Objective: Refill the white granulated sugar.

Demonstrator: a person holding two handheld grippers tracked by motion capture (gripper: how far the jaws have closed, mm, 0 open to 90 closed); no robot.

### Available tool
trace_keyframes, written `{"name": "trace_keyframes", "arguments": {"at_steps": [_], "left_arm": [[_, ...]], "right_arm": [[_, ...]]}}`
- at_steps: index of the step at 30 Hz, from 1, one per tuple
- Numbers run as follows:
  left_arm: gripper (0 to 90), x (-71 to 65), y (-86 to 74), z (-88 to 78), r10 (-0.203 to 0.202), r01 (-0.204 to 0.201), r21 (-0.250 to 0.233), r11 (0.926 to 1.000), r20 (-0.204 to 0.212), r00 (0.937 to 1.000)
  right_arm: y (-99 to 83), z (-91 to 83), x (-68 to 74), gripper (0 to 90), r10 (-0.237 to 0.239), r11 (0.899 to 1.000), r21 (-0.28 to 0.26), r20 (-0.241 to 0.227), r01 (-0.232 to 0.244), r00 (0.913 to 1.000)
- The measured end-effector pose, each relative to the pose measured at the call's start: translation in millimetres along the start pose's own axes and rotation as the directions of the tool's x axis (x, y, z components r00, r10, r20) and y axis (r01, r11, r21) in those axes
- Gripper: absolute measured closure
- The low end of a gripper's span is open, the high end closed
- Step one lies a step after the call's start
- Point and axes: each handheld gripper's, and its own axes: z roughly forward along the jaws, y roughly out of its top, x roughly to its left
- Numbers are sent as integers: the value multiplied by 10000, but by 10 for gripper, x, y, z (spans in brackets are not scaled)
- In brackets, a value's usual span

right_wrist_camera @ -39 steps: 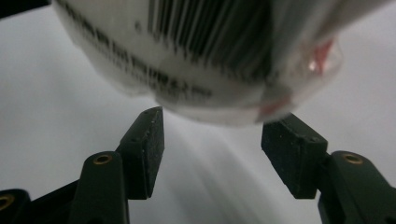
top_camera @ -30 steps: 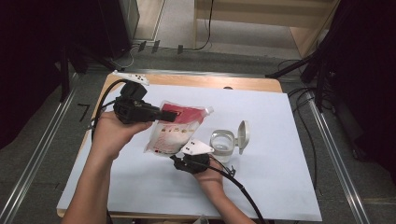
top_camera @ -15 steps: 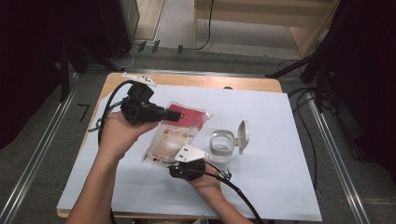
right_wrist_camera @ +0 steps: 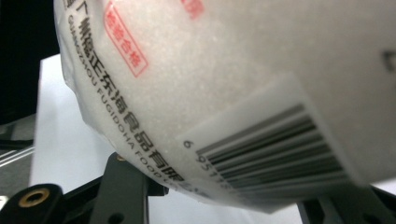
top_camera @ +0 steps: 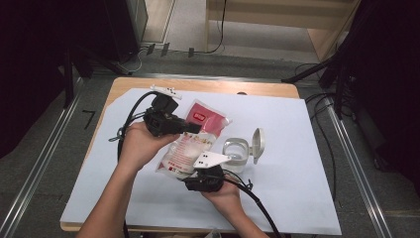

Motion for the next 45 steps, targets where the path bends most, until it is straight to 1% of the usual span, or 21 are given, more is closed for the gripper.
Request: {"name": "trace_keyframes", "arguments": {"at_steps": [5,11,12,16,17,18,20,21,24,25,26,29,30,32,34,37,41,42,43,44,45], "left_arm": [[900,-28,12,46,21,-20,62,10000,-117,9999],[900,9,3,48,-213,213,-88,9997,-12,9998],[900,21,3,54,-152,151,-58,9999,-56,9999],[900,17,2,72,-187,187,32,9998,-45,9998],[900,12,2,78,-158,158,-63,9999,-16,9999],[900,-5,9,91,-170,171,-107,9998,20,9999],[900,-8,15,97,-109,110,-114,9999,50,9999],[900,-14,20,109,-69,70,-82,9999,106,9999],[900,-37,31,155,8,-10,103,9999,245,9997],[900,-50,33,172,91,-94,130,9999,256,9996],[900,-75,40,191,352,-355,175,9992,194,9992],[900,-81,52,201,422,-426,224,9988,158,9990],[900,-85,59,187,509,-510,366,9980,23,9987],[900,-81,57,183,447,-448,348,9984,62,9990],[900,-60,54,184,307,-317,314,9990,317,9990],[899,-78,61,208,336,-347,395,9986,295,9990],[849,-97,70,241,375,-397,573,9976,389,9985],[812,-98,72,260,366,-406,671,9969,607,9975],[806,-98,72,260,366,-406,671,9969,607,9975],[810,-124,69,268,536,-580,701,9959,627,9966],[808,-124,69,268,536,-580,701,9959,627,9966]], "right_arm": [[5,2,22,490,84,10000,-28,123,-84,9999],[6,14,53,483,342,9991,-270,146,-338,9993],[6,14,53,483,342,9991,-270,146,-338,9993],[20,40,96,387,388,9991,-164,-61,-389,9992],[28,41,100,347,538,9984,-154,-96,-539,9985],[47,37,71,312,1441,9893,-224,-108,-1443,9895],[52,29,72,309,1524,9881,-216,67,-1523,9883],[54,18,82,325,1537,9881,-192,577,-1528,9864],[52,26,108,352,1471,9891,-89,755,-1468,9862],[43,37,147,370,1356,9908,-120,1004,-1351,9857],[37,43,172,379,1293,9916,-158,1077,-1284,9857],[25,54,282,418,483,9987,-251,1500,-450,9875],[22,57,322,415,147,9997,-221,1765,-109,9842],[16,56,363,421,10,9996,-282,1863,43,9825],[19,56,360,427,157,9993,-349,1849,-94,9826],[25,26,302,508,918,9949,-545,1372,-850,9863],[1,19,283,550,1225,9916,-568,1213,-1163,9850],[-6,17,277,553,1352,9898,-610,1111,-1290,9846],[-16,16,267,555,1438,9881,-693,987,-1373,9847],[-26,13,269,555,1472,9874,-737,1012,-1401,9839],[-26,13,269,555,1472,9874,-737,1012,-1401,9839]]}}
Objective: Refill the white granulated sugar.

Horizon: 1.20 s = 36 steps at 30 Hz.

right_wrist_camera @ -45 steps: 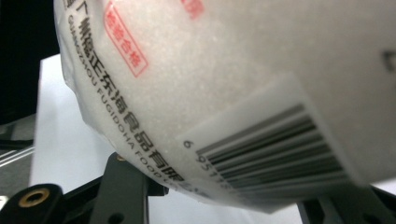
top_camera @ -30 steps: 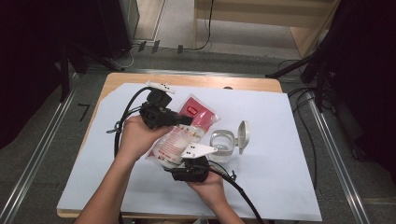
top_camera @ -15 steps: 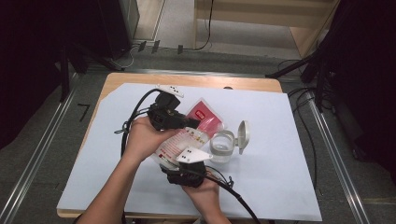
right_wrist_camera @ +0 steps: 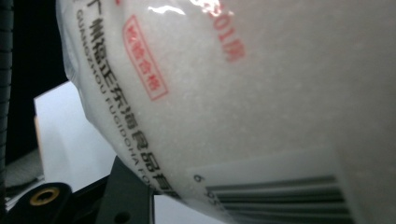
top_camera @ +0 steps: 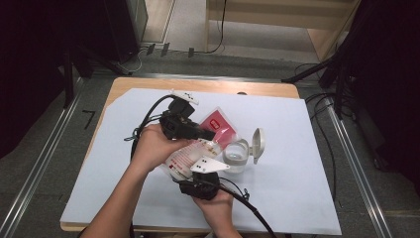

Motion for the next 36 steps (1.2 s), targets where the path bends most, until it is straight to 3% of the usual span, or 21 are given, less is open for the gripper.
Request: {"name": "trace_keyframes", "arguments": {"at_steps": [4,10,16,19,22,26,28,29,30,34,36], "left_arm": [[809,-36,-5,26,480,-482,141,9987,91,9988],[780,-24,-10,-53,244,-265,409,9988,521,9983],[774,16,-47,-69,314,-345,641,9973,486,9983],[768,44,-61,-129,133,-177,785,9968,571,9983],[790,63,-75,-191,30,-81,901,9959,569,9984],[897,68,-84,-200,80,-122,826,9965,508,9987],[900,69,-81,-183,1,-43,933,9956,456,9990],[900,80,-79,-169,-60,20,922,9957,428,9991],[900,80,-79,-169,-60,20,922,9957,428,9991],[900,56,-48,-130,-63,40,955,9954,235,9997],[900,14,-33,-78,64,-87,1081,9941,218,9997]], "right_arm": [[-42,-47,-17,560,111,9994,-319,182,-105,9998],[-66,-79,-15,565,245,9982,-546,-20,-245,9997],[-78,-69,-24,568,326,9981,-514,-57,-329,9995],[-88,-70,-23,569,240,9987,-446,-17,-241,9997],[-82,-72,-34,568,85,9989,-470,63,-82,9999],[-74,-86,-37,567,-11,9985,-538,128,18,9999],[-64,-88,-12,566,-390,9983,-427,374,405,9985],[-59,-99,14,563,-974,9949,-202,748,991,9924],[-58,-99,18,557,-1081,9938,-158,881,1099,9902],[-30,-85,23,503,-1233,9924,111,1009,1228,9872],[-8,-75,34,510,-1051,9944,224,841,1036,9909]]}}
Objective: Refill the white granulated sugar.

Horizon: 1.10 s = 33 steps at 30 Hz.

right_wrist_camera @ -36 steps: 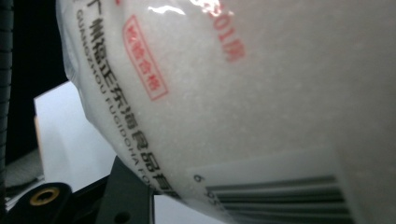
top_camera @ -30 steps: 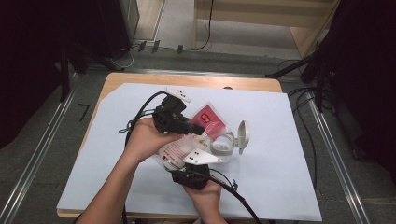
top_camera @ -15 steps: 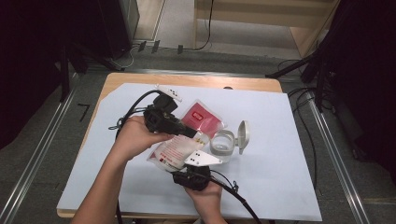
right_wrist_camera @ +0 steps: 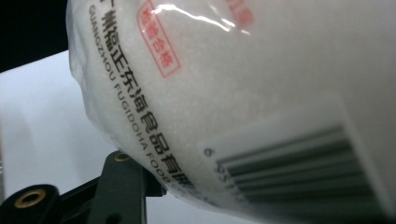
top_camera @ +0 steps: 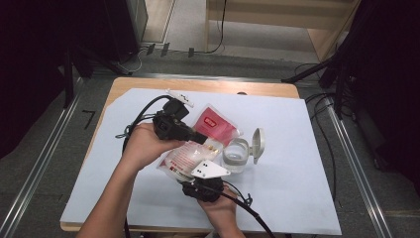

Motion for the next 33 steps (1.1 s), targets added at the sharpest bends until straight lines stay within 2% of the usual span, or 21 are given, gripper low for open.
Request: {"name": "trace_keyframes", "arguments": {"at_steps": [2,3,4,5,6,7,9,10,13,16,21,22,25,28,31,32,33], "left_arm": [[900,-38,21,65,99,-95,181,9998,-176,9998],[900,-44,28,97,136,-131,247,9996,-222,9997],[900,-38,44,139,112,-109,528,9985,-56,9999],[897,-38,44,139,112,-109,528,9985,-56,9999],[890,-48,45,158,153,-136,615,9980,-273,9995],[890,-46,38,176,136,-117,595,9982,-318,9994],[874,-18,36,186,41,-30,610,9981,-170,9998],[834,-5,39,190,-81,83,680,9977,-37,10000],[835,-5,56,216,-23,36,676,9977,-195,9998],[838,-4,67,203,-151,146,455,9989,118,9998],[797,5,65,163,-12,2,339,9994,276,9996],[763,3,64,158,25,-36,319,9995,344,9994],[715,-4,63,106,240,-243,191,9995,160,9996],[720,4,49,43,200,-201,92,9998,140,9997],[722,23,31,-30,186,-188,32,9998,361,9992],[724,16,23,-47,61,-63,63,10000,356,9993],[724,15,13,-60,113,-112,-5,9999,290,9995]], "right_arm": [[11,27,22,526,661,9978,71,-605,-658,9960],[15,37,37,539,835,9965,53,-834,-834,9930],[21,38,62,552,747,9972,83,-895,-743,9932],[21,38,62,552,747,9972,83,-895,-743,9932],[25,51,83,562,867,9961,245,-832,-849,9928],[25,51,83,562,867,9961,245,-832,-849,9928],[11,58,72,568,953,9953,247,-845,-935,9918],[7,55,68,571,1021,9947,237,-881,-1004,9909],[5,55,61,572,1114,9937,179,-850,-1103,9901],[8,47,41,557,1079,9942,28,-645,-1079,9921],[6,24,5,572,1258,9917,-163,-774,-1274,9890],[2,14,-4,575,1373,9900,-209,-819,-1394,9871],[-8,-5,-36,584,1569,9865,-345,-831,-1602,9841],[-5,-25,-50,584,1453,9883,-363,-724,-1481,9867],[1,-33,-44,584,1451,9882,-383,-768,-1483,9864],[5,-36,-38,584,1536,9865,-435,-850,-1577,9845],[5,-36,-38,584,1536,9865,-435,-850,-1577,9845]]}}
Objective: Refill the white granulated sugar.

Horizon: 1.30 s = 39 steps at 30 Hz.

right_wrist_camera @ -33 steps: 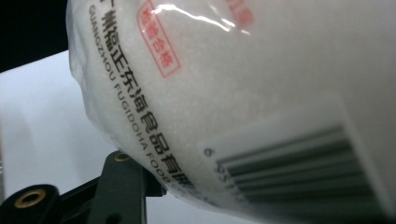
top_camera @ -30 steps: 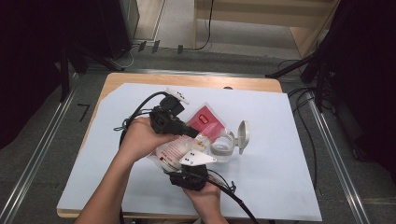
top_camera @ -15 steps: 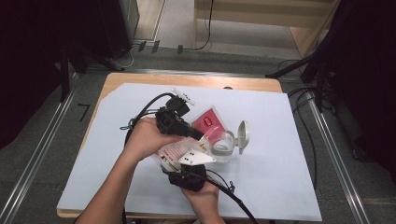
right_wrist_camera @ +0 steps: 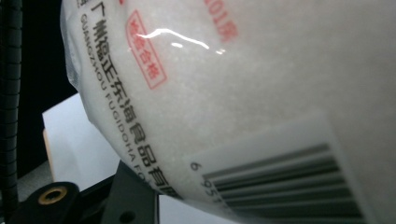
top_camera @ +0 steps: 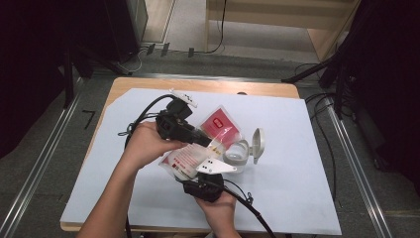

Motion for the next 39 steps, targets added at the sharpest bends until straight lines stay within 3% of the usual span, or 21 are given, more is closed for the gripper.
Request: {"name": "trace_keyframes", "arguments": {"at_steps": [4,11,14,18,21,25,32,35,39], "left_arm": [[733,26,-48,-79,15,-14,-91,10000,114,9999],[881,74,-123,-186,-52,52,-127,9999,25,10000],[900,51,-109,-176,-105,104,-93,9999,-75,9999],[900,30,-67,-166,-142,138,-159,9998,-241,9996],[900,10,-47,-121,-162,155,-282,9995,-263,9995],[900,-4,-16,-61,-27,12,-380,9993,-390,9992],[897,-22,50,33,-380,368,-275,9989,-452,9983],[890,-27,67,58,-353,340,-209,9992,-647,9973],[850,-35,70,93,-386,379,-136,9992,-573,9976]], "right_arm": [[8,-15,7,585,13,9999,-110,1,-13,10000],[32,-28,17,581,-36,9999,-115,-32,35,10000],[50,-25,75,562,-452,9990,-10,325,453,9984],[84,-27,151,526,-880,9961,110,414,876,9953],[128,-2,206,550,-1144,9930,334,289,1134,9930],[165,21,193,574,-597,9978,278,79,595,9982],[180,27,119,553,-326,9989,339,-24,326,9995],[186,32,76,577,10,9997,244,-73,-9,10000],[181,26,41,596,349,9994,97,-167,-347,9993]]}}
